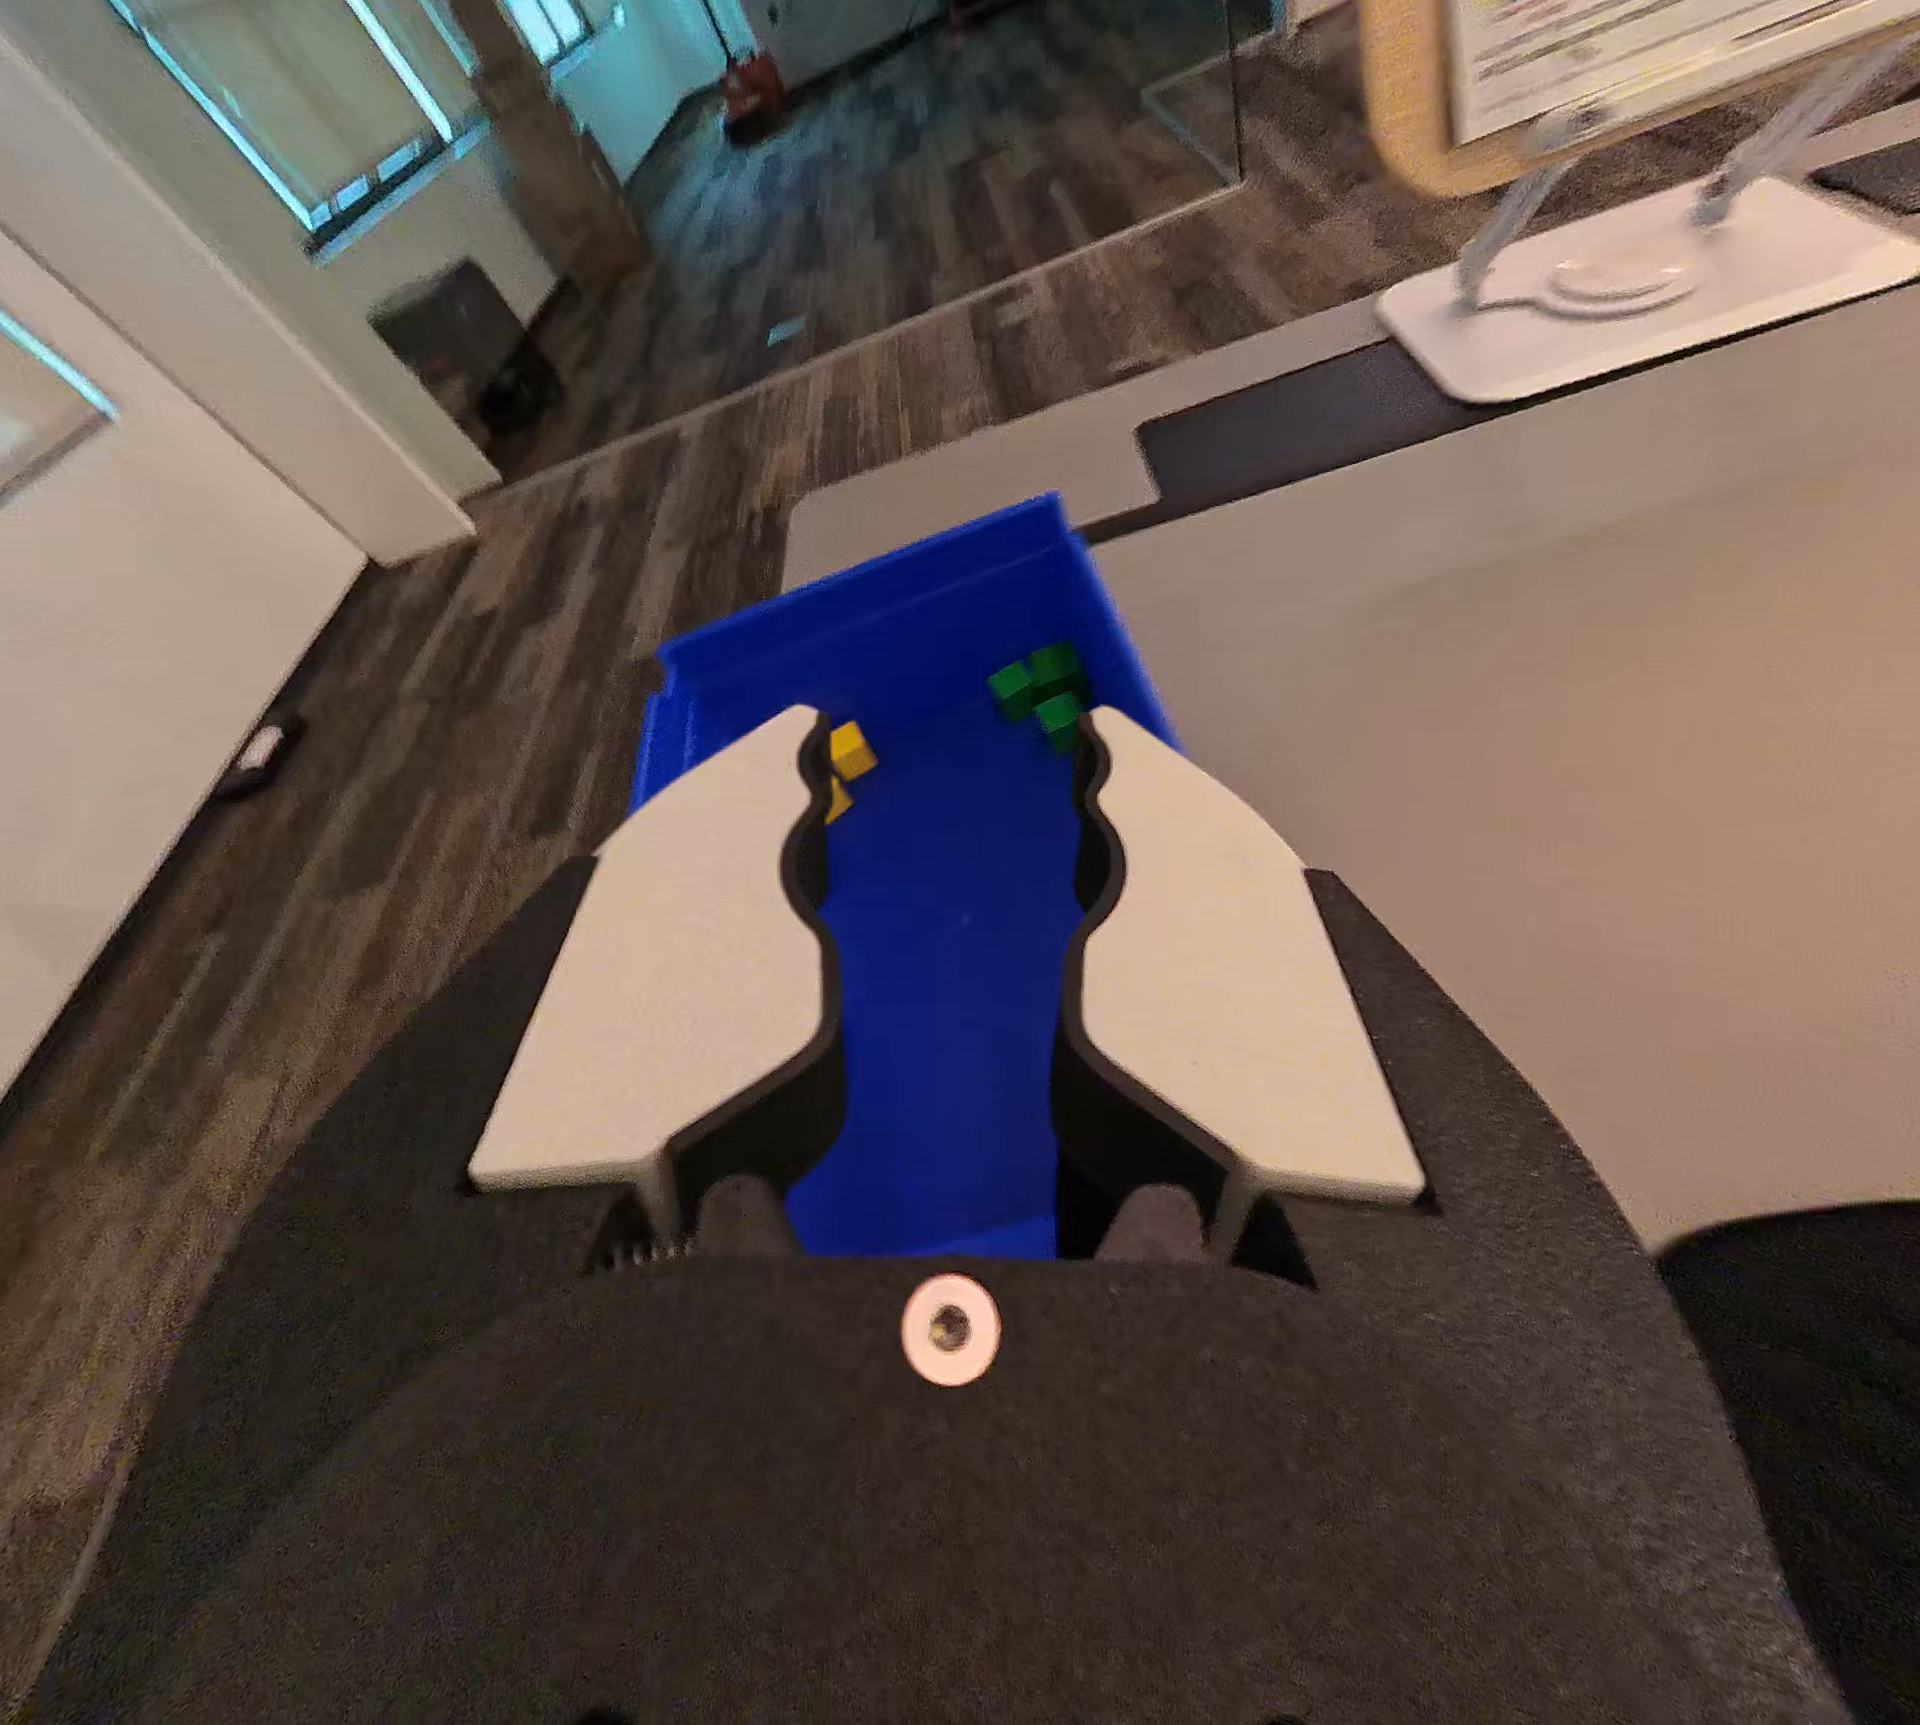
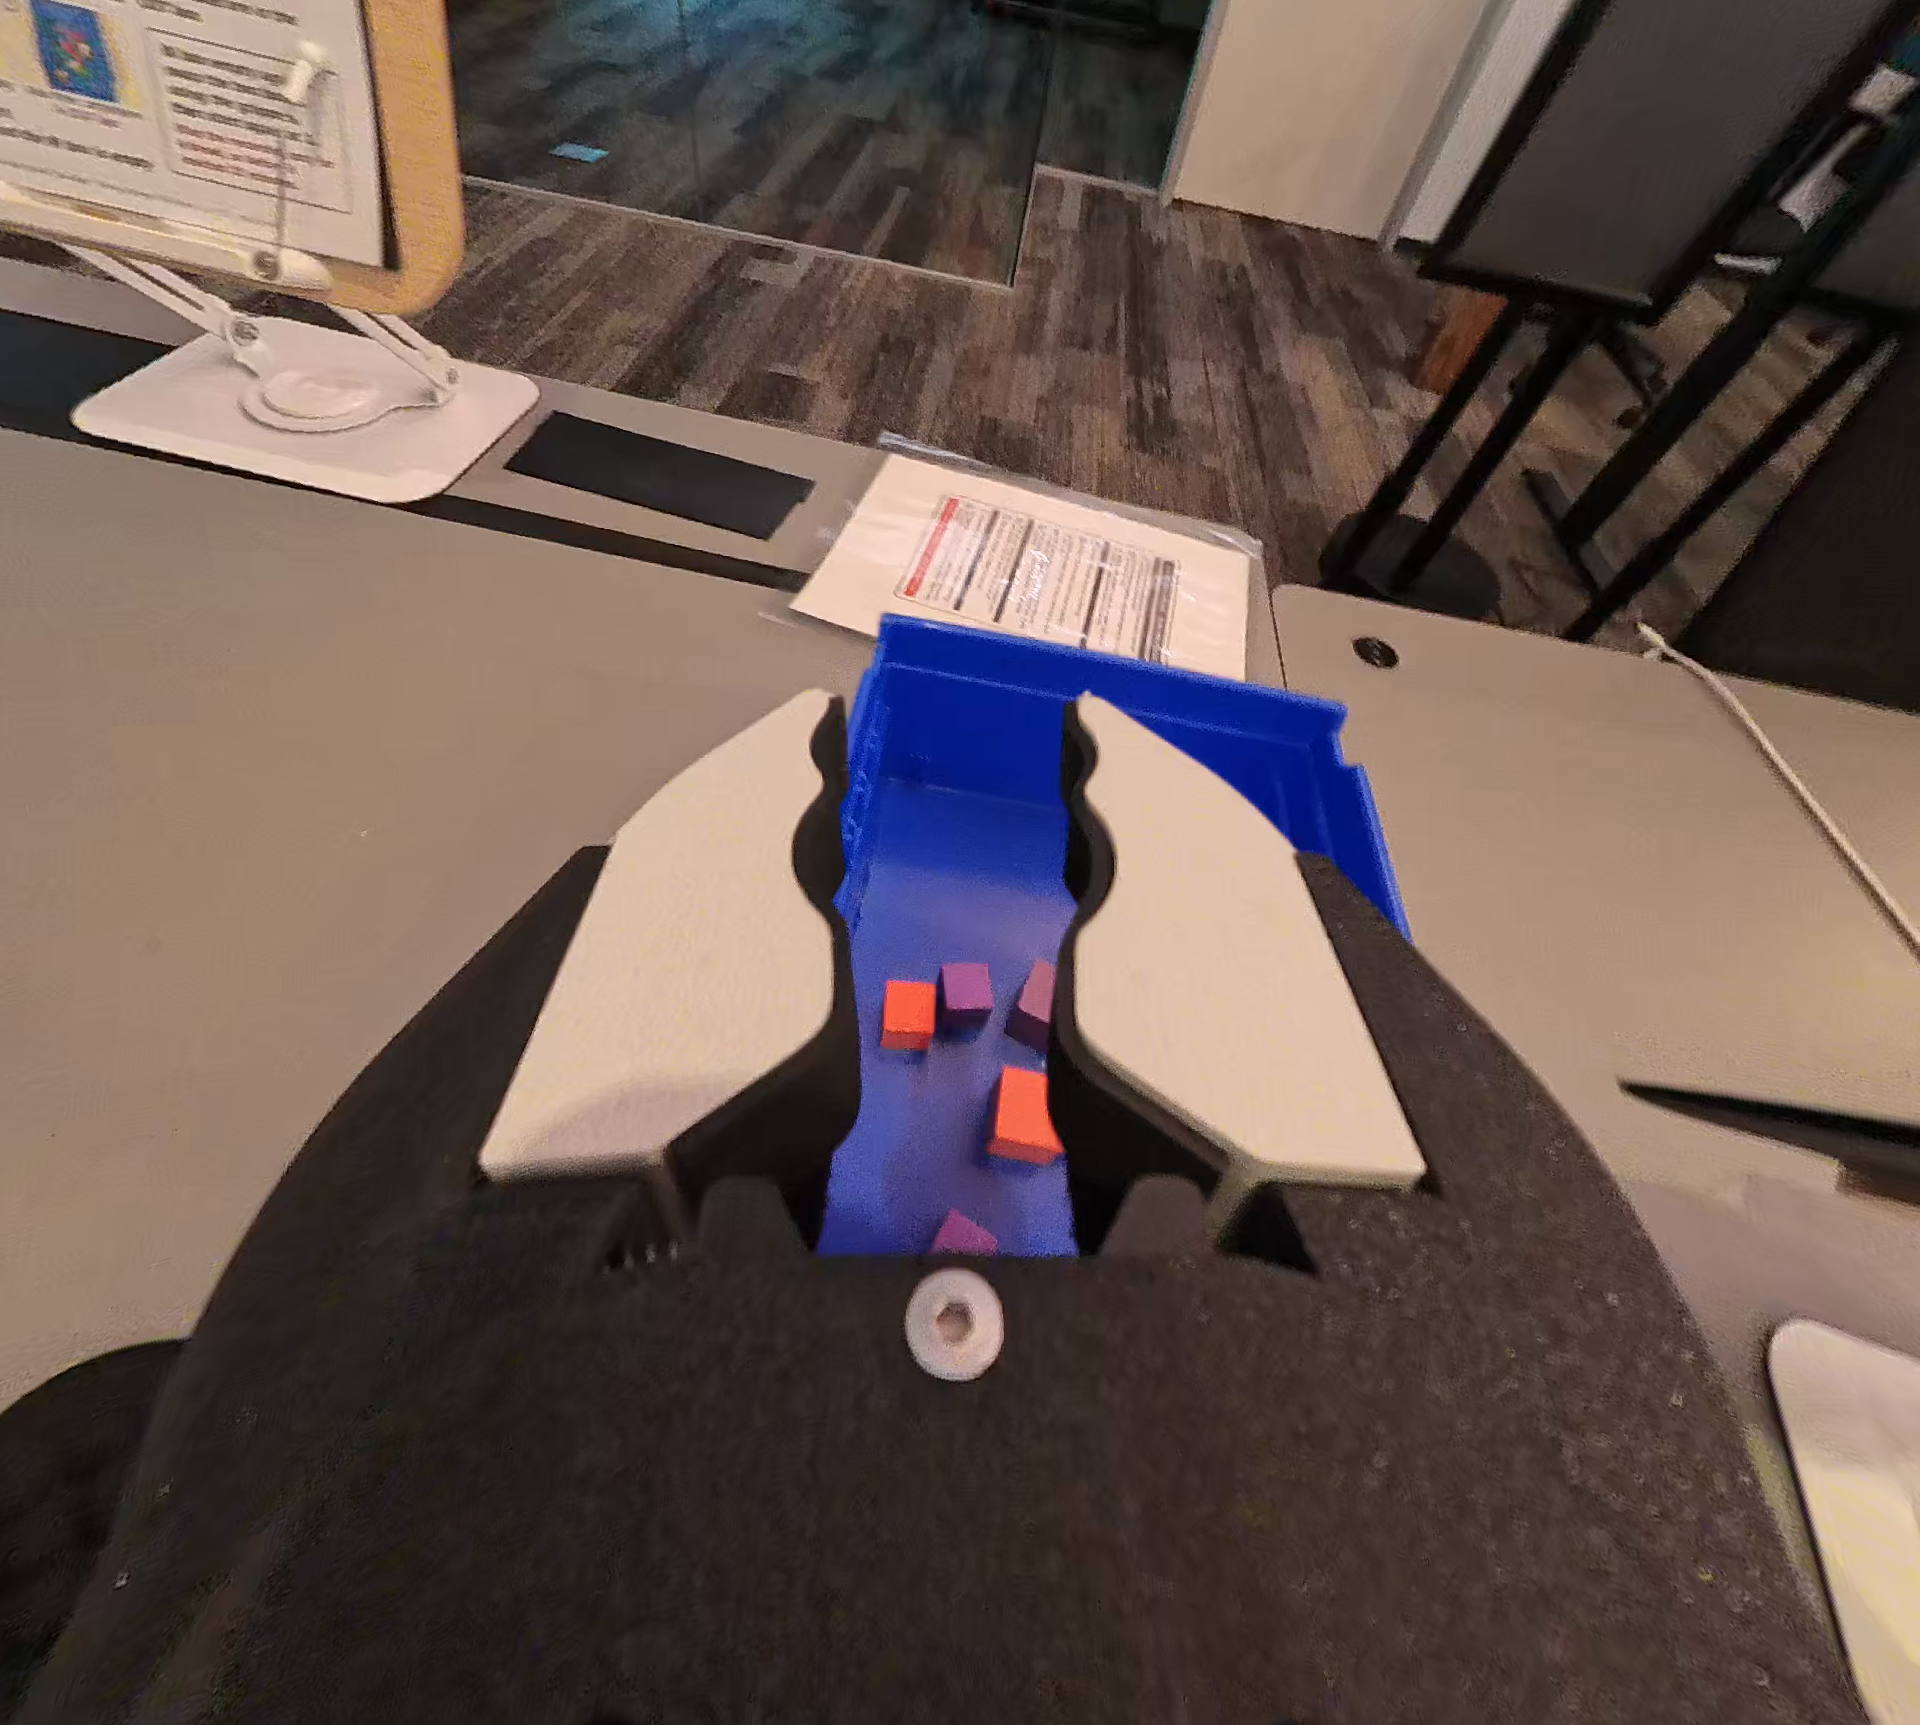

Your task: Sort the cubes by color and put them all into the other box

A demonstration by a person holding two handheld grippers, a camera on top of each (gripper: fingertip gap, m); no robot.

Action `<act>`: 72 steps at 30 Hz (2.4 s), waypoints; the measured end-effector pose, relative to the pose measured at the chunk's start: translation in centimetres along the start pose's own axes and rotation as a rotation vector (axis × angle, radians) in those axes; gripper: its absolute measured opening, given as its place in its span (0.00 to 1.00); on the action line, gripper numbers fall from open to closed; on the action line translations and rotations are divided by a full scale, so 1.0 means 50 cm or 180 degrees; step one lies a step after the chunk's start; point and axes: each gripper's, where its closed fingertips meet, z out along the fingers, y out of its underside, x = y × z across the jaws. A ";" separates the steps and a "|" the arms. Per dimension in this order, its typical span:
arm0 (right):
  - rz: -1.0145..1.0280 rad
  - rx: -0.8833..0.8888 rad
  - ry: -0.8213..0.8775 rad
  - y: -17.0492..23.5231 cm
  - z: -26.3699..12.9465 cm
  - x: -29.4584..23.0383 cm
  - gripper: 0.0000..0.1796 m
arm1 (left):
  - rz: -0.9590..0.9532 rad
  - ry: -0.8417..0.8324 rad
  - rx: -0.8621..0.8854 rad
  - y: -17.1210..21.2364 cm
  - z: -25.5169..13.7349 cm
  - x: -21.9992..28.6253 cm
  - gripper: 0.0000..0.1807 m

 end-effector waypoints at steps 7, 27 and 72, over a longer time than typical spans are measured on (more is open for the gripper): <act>-0.0611 -0.0347 -0.0038 -0.003 0.037 -0.072 0.23 | -0.0799 0.0138 -0.1045 0.133 0.156 -0.085 0.24; -0.0820 -0.0418 -0.0217 -0.010 0.061 -0.114 0.24 | -0.1849 -0.0506 -0.2830 0.309 0.407 -0.123 0.24; -0.2378 0.1905 -0.3174 -0.148 -0.043 -0.910 0.32 | -0.1936 0.4167 0.0025 -0.221 -0.070 0.544 0.12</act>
